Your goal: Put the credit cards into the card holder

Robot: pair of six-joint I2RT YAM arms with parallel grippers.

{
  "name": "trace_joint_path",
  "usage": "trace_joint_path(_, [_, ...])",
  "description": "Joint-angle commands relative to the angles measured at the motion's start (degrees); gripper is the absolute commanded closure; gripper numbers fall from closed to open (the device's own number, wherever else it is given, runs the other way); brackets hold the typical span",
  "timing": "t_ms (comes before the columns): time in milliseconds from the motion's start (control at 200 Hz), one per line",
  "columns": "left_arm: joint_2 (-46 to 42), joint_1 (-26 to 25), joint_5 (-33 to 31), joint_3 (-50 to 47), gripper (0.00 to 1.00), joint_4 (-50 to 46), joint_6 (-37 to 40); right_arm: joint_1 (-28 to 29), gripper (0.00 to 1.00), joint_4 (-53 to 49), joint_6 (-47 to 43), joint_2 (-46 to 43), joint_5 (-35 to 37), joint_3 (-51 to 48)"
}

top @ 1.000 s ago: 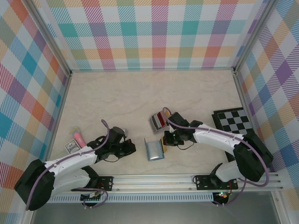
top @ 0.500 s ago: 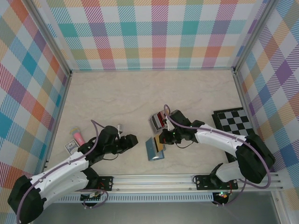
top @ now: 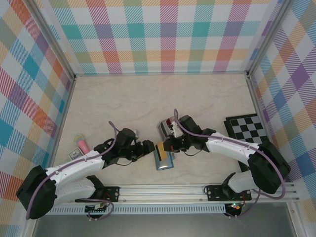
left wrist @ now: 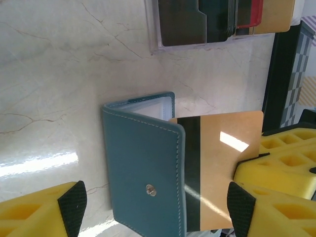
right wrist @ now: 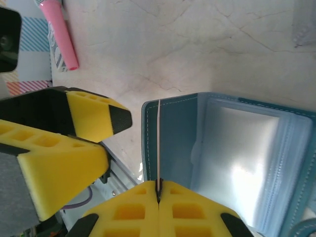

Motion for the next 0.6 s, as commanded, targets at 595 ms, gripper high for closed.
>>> trace_joint_path(595, [1.7, -1.0, 0.7, -0.9, 0.56, -1.5, 0.9, -0.1, 0.99, 7.2, 4.5, 5.5, -5.1, -1.2])
